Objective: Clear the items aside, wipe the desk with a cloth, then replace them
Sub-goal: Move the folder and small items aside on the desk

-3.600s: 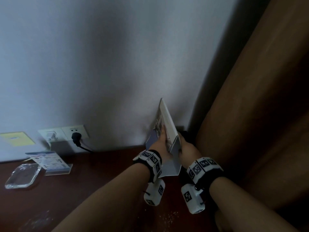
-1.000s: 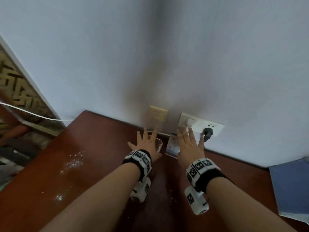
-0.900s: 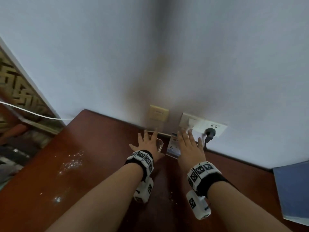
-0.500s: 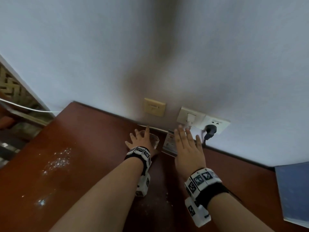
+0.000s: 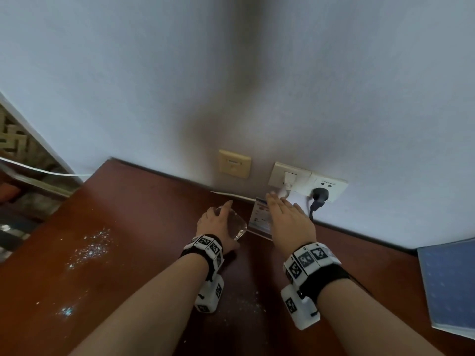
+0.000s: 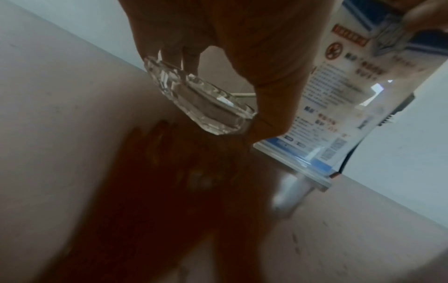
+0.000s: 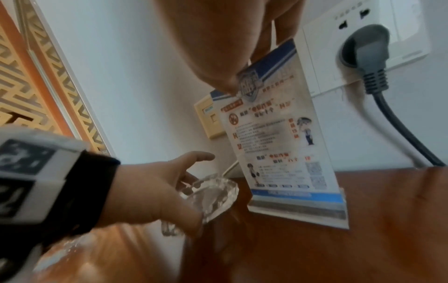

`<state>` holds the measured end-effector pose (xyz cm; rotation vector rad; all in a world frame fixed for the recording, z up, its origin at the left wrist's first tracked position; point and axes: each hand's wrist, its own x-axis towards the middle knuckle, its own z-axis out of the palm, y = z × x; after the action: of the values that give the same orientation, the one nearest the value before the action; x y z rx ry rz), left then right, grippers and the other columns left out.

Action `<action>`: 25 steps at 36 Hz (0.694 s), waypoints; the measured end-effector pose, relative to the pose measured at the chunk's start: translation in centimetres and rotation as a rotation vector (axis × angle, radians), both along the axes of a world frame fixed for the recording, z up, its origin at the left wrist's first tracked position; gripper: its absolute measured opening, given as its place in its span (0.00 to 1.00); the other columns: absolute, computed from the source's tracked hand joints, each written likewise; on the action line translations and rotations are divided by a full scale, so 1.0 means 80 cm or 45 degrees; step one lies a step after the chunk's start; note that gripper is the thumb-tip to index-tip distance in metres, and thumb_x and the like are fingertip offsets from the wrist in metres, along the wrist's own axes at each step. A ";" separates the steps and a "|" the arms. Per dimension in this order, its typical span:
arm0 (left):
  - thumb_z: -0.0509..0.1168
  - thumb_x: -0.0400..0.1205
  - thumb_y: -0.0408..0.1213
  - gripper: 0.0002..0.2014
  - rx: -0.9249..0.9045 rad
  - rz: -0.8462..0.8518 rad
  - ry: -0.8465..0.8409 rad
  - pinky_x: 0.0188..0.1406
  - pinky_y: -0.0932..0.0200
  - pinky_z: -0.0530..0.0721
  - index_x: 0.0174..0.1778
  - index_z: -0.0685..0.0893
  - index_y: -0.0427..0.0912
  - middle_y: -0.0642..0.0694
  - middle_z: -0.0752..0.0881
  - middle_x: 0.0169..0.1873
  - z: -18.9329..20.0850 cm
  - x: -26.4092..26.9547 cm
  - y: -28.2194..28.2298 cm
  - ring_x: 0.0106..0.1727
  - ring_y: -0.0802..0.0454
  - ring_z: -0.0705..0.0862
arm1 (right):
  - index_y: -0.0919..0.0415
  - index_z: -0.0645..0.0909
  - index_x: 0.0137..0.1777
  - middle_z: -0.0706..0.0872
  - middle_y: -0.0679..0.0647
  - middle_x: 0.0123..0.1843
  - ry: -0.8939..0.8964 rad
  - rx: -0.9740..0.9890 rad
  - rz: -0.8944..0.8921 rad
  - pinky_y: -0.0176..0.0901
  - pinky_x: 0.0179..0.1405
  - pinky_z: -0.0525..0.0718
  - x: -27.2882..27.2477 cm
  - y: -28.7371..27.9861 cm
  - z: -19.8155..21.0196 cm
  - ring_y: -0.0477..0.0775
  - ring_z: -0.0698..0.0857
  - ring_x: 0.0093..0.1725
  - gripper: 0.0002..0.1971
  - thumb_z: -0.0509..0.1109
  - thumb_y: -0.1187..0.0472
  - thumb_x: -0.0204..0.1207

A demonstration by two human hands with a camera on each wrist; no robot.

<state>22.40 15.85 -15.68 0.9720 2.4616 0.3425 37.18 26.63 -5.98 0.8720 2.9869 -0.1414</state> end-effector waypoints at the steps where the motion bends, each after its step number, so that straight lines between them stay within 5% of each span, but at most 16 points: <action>1: 0.81 0.61 0.54 0.61 0.003 -0.025 -0.006 0.79 0.43 0.67 0.85 0.48 0.62 0.36 0.65 0.76 0.003 0.003 -0.002 0.78 0.35 0.66 | 0.56 0.50 0.84 0.60 0.52 0.84 -0.016 0.005 -0.010 0.48 0.77 0.64 -0.002 0.000 0.009 0.53 0.65 0.80 0.33 0.57 0.67 0.81; 3: 0.81 0.62 0.53 0.61 0.016 -0.089 -0.015 0.80 0.43 0.66 0.85 0.48 0.62 0.37 0.65 0.76 0.010 0.008 -0.007 0.77 0.36 0.66 | 0.56 0.57 0.82 0.73 0.55 0.76 -0.066 -0.006 -0.042 0.49 0.56 0.78 -0.006 0.000 0.027 0.57 0.78 0.70 0.30 0.57 0.70 0.80; 5: 0.81 0.62 0.52 0.61 0.033 -0.157 0.001 0.80 0.44 0.65 0.85 0.49 0.61 0.39 0.65 0.76 0.017 0.013 -0.009 0.77 0.38 0.67 | 0.57 0.66 0.74 0.83 0.57 0.62 -0.168 0.007 -0.073 0.47 0.40 0.76 -0.011 0.001 0.039 0.60 0.84 0.57 0.23 0.58 0.70 0.80; 7: 0.81 0.61 0.51 0.61 0.046 -0.215 0.031 0.79 0.45 0.66 0.85 0.49 0.61 0.40 0.66 0.75 0.023 0.019 -0.010 0.76 0.39 0.67 | 0.58 0.72 0.67 0.85 0.57 0.55 -0.276 0.020 -0.091 0.46 0.39 0.75 -0.015 0.000 0.048 0.60 0.85 0.53 0.17 0.57 0.70 0.80; 13: 0.82 0.60 0.51 0.61 0.088 -0.329 0.081 0.78 0.44 0.67 0.85 0.50 0.60 0.43 0.65 0.76 0.047 0.040 -0.010 0.76 0.39 0.68 | 0.58 0.75 0.67 0.85 0.58 0.57 -0.361 0.012 -0.058 0.45 0.44 0.75 -0.010 -0.004 0.062 0.58 0.85 0.55 0.17 0.56 0.70 0.81; 25: 0.83 0.64 0.47 0.57 0.002 -0.530 0.152 0.78 0.42 0.67 0.83 0.53 0.62 0.41 0.65 0.75 0.107 0.111 0.005 0.76 0.38 0.66 | 0.55 0.76 0.56 0.78 0.52 0.44 -0.239 -0.099 -0.352 0.43 0.38 0.75 0.069 0.018 0.087 0.53 0.77 0.41 0.06 0.60 0.62 0.82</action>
<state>31.30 16.25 -7.15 1.5048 2.2808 0.1484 42.69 28.09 0.99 1.2111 2.6590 -0.1689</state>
